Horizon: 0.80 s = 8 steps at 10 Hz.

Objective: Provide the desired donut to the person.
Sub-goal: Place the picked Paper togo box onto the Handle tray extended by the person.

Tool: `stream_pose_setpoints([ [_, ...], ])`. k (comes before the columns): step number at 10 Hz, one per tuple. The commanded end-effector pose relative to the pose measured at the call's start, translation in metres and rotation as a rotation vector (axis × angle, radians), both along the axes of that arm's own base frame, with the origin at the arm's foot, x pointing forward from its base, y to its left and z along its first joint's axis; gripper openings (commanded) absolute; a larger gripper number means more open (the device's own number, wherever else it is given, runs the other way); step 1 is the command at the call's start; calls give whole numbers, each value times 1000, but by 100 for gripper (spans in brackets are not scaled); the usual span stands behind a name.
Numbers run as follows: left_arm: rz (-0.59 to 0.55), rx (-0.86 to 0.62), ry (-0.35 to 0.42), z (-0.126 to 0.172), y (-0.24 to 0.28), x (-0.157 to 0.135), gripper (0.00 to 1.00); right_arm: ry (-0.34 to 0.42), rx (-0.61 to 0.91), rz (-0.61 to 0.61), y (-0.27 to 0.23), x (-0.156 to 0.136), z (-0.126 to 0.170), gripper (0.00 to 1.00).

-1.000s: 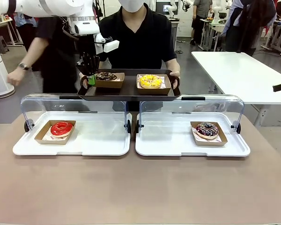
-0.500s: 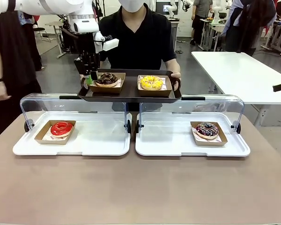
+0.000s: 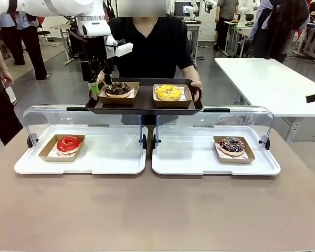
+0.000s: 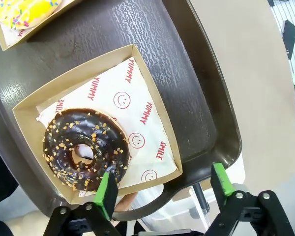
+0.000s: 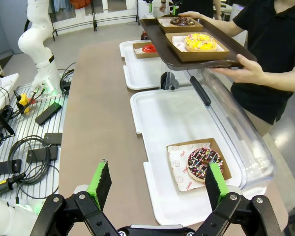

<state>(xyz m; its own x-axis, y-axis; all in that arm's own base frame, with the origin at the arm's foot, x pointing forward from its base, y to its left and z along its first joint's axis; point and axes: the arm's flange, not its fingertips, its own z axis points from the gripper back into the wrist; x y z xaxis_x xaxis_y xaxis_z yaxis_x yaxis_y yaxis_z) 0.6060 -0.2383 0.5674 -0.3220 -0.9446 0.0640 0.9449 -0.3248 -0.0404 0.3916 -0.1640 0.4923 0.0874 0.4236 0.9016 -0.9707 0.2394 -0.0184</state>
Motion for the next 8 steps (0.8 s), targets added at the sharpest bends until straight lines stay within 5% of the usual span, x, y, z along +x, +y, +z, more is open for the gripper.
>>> stream_pose_setpoints([
  [1, 5, 35, -17, 7, 1, 1, 100, -8, 8, -1, 0, 1, -1, 100],
  [8, 101, 16, -126, 18, 91, -121, 100, -8, 8, -1, 0, 1, -1, 100],
])
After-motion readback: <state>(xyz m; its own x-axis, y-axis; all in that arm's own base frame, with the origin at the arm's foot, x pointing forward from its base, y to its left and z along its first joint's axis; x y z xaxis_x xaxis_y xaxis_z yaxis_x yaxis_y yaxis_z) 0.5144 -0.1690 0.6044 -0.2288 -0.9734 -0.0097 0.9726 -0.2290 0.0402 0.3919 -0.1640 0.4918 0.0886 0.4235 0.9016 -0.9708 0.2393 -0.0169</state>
